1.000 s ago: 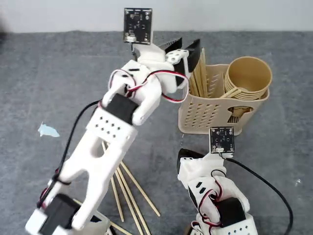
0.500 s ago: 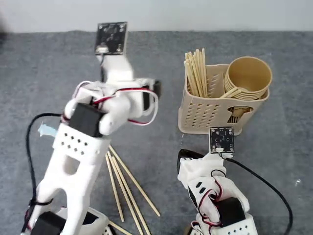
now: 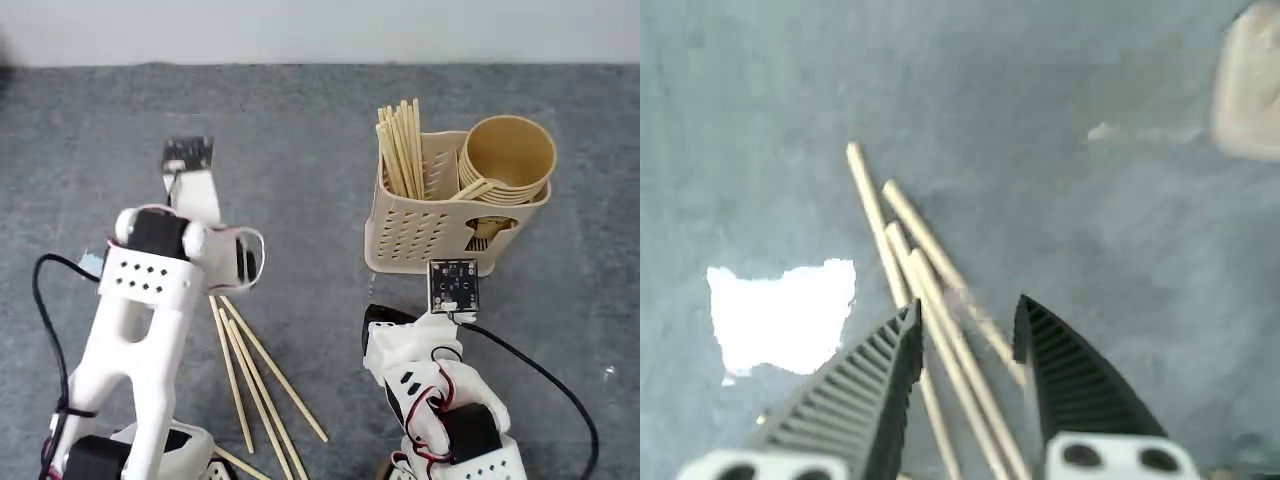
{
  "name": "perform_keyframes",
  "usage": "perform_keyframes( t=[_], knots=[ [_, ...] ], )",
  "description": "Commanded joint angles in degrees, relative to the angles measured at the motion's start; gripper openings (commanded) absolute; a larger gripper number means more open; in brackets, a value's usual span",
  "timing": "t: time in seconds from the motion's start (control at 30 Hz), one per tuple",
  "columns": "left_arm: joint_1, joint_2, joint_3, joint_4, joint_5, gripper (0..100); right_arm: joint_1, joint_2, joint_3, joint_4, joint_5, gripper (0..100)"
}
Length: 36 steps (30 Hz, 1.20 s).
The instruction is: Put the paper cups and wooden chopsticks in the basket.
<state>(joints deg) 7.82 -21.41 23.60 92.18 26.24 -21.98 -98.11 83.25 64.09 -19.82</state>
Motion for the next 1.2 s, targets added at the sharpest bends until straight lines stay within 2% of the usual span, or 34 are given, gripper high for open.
perform_keyframes(
  t=[0.0, 0.13, 0.33, 0.6, 0.93, 1.0, 1.17],
  knots=[
    [-1.67, -2.29, 5.67, -4.22, -1.14, 21, 0.04, 0.13, -0.26, -1.45, -0.62, 1.3],
    [-2.29, -2.29, 11.03, -5.98, -2.9, 29, 0.04, 0.13, -0.18, -1.45, -0.62, 1.3],
    [-2.55, -2.29, 14.73, -6.51, -3.16, 29, 0.04, 0.13, -0.18, -1.45, -0.62, 1.3],
    [-2.37, -2.29, 28.0, -19.16, -3.25, 29, 0.04, 0.13, -0.18, -1.36, -0.62, 1.3],
    [-2.37, -2.29, 36.97, -26.55, -4.04, 29, 0.04, 0.13, -0.18, -1.36, -0.62, 1.3],
    [-2.37, -2.29, 38.46, -28.84, -4.04, 27, 0.04, 0.13, -0.18, -1.36, -0.62, 1.3],
    [-2.37, -0.97, 42.33, -35.78, -3.96, 16, 0.04, 0.13, -0.18, -1.36, -0.62, 1.3]
  ],
)
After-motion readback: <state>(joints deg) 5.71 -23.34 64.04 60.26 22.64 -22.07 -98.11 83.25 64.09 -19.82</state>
